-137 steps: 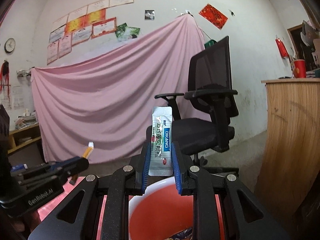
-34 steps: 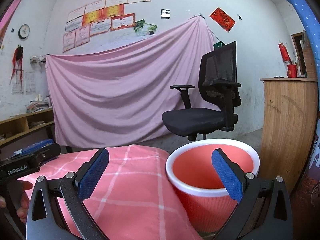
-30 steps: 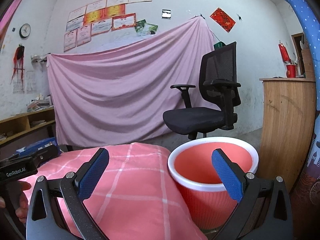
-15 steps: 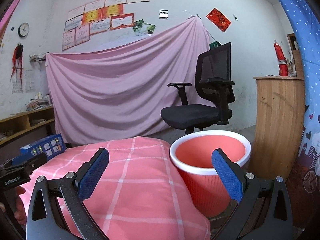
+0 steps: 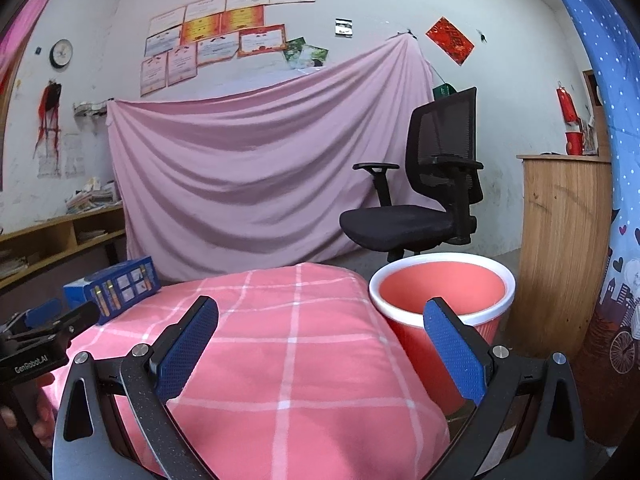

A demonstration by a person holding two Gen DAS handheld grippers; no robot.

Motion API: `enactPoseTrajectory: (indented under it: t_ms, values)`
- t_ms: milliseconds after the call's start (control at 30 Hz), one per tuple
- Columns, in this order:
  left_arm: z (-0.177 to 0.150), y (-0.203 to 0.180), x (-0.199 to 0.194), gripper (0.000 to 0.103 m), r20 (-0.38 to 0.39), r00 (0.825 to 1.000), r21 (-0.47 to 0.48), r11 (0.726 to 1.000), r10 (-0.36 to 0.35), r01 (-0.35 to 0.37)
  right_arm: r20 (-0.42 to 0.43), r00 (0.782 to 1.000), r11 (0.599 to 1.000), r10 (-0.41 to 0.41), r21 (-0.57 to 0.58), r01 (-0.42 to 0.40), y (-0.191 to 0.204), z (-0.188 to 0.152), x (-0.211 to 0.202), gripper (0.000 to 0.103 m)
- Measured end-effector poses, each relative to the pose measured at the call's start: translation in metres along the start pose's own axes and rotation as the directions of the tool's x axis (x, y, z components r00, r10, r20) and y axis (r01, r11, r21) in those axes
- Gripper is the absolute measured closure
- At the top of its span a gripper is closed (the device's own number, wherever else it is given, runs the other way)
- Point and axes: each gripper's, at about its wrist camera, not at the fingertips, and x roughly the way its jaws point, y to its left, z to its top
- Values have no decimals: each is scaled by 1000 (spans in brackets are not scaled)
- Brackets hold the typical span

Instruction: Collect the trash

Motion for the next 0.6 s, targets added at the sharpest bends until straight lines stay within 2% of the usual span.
enactPoseTrajectory:
  t_ms: [267,600]
  values:
    - [-8,6,-5,4,3,1000,-10,1000,27,-27,-16,1000,999,9,-40,-10,11,-6,4,0]
    - [-14,7,2,4,6,999,-9,999,37,-37,5,1000,998,-12,-64,12,16,-10,5,0]
